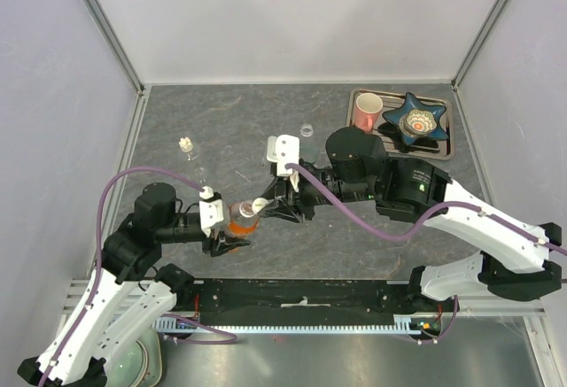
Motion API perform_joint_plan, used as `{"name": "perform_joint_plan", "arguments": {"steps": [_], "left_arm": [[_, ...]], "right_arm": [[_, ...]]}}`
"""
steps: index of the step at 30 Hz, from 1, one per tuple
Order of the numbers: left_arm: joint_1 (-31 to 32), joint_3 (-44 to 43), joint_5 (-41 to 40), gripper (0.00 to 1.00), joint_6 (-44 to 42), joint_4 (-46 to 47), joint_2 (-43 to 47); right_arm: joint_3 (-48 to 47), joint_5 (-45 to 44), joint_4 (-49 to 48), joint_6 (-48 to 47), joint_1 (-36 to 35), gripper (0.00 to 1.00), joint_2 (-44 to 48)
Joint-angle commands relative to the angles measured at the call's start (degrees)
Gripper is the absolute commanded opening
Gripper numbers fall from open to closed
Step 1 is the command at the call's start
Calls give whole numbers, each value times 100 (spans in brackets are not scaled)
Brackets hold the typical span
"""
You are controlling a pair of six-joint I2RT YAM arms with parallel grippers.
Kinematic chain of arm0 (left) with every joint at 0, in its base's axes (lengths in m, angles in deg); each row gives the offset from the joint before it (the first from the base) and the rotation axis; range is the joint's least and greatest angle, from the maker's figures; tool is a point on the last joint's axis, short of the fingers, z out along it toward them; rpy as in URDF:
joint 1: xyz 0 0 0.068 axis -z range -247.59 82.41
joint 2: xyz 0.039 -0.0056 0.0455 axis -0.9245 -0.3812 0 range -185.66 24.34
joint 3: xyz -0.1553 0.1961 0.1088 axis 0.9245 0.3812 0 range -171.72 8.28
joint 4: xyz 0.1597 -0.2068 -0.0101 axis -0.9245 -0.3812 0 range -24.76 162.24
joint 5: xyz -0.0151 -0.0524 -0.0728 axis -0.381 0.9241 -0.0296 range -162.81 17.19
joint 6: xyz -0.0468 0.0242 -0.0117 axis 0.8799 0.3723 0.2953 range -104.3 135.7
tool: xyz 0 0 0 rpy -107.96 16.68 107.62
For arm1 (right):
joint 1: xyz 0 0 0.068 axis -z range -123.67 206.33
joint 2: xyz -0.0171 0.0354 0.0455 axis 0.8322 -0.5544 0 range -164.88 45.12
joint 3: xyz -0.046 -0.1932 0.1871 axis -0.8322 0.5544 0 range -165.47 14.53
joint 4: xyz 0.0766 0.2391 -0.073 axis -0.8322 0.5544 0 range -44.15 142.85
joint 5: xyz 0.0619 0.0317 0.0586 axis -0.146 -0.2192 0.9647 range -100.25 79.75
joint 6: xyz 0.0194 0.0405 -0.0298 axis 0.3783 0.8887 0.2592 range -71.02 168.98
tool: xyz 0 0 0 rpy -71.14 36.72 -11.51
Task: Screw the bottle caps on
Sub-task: Screw the bottle cap onto the plastic bottle.
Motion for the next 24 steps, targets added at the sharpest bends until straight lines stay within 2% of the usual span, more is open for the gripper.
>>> {"name": "perform_joint_plan", "arguments": {"steps": [1, 24], "left_arm": [[-25, -86, 232, 2, 353, 423, -23], [-25, -200, 293, 2, 494, 406, 126]], "right_arm": [[-239, 323, -373, 79, -4, 19, -140], [15, 588, -856, 202, 48, 17, -237]]}}
